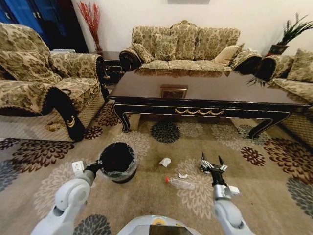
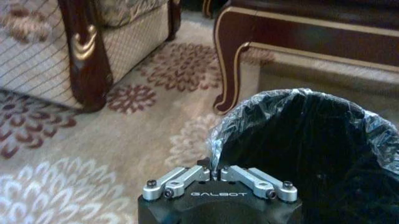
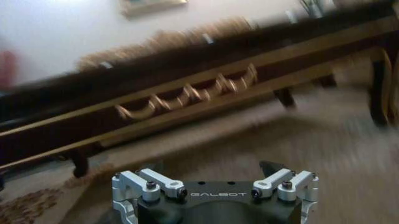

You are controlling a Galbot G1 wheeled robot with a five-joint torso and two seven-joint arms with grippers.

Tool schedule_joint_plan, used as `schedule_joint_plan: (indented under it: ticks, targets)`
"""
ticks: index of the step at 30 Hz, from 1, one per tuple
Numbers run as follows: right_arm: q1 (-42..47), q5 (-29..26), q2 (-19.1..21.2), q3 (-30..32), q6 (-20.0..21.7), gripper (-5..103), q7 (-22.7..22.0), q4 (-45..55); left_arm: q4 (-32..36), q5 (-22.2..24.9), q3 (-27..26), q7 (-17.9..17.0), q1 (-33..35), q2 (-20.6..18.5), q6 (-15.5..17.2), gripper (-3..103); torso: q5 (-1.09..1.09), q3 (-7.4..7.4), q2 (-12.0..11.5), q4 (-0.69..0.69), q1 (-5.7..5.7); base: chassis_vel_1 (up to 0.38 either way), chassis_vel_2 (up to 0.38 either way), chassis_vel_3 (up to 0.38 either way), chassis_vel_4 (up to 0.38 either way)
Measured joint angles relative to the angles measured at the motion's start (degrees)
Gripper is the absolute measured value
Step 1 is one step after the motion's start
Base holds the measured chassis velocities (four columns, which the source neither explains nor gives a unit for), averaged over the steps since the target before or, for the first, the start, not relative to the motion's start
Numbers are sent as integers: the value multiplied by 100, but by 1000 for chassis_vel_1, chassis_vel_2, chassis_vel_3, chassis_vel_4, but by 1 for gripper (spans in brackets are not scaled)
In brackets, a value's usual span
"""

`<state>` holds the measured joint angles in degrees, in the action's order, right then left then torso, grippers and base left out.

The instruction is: Move to the front of the table and pick up the trash from the floor, then place it into the trash bin.

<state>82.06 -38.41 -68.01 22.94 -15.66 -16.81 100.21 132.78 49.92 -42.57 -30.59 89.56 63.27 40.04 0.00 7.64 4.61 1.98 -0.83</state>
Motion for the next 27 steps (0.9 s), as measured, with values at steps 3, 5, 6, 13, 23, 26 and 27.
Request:
schedule_joint_plan:
  ticks: [3, 5, 6, 13, 23, 26, 27]
  targets:
    - [-281, -652, -48, -261, 213, 100, -422, -269, 54, -6, -34, 5, 36, 8, -8, 4, -1, 0, 0, 1, 0, 0, 0, 0, 0]
    - [-526, -983, -117, -415, 420, 100, -780, -544, 91, -12, -78, 4, 89, 14, -12, 4, 0, 0, 0, 3, 0, 0, 0, 0, 0]
    - [-526, -983, -117, -415, 420, 100, -780, -544, 91, -12, -78, 4, 89, 14, -12, 4, 0, 0, 0, 3, 0, 0, 0, 0, 0]
    - [-1385, -214, -134, -890, 578, 100, -706, -1910, 299, 16, -227, 8, 253, 19, -16, 4, 0, 0, 0, 1, 0, 0, 0, 0, 0]
    - [-2156, 1502, -125, -1021, -239, 100, 1068, -4124, 493, 79, -276, -8, 369, 148, 36, 4, 0, 0, 0, 0, 0, 0, 0, 0, 0]
    - [-2303, 1547, -178, -1011, -267, 100, 1156, -4521, 493, 78, -267, -18, 364, 170, 38, 4, 0, 0, 0, 1, 0, 0, 0, 0, 0]
    - [-2364, 1503, -204, -1011, -272, 100, 1163, -4650, 493, 78, -263, -21, 360, 177, 38, 4, 1, 0, 0, 1, 0, 0, 0, 0, 0]
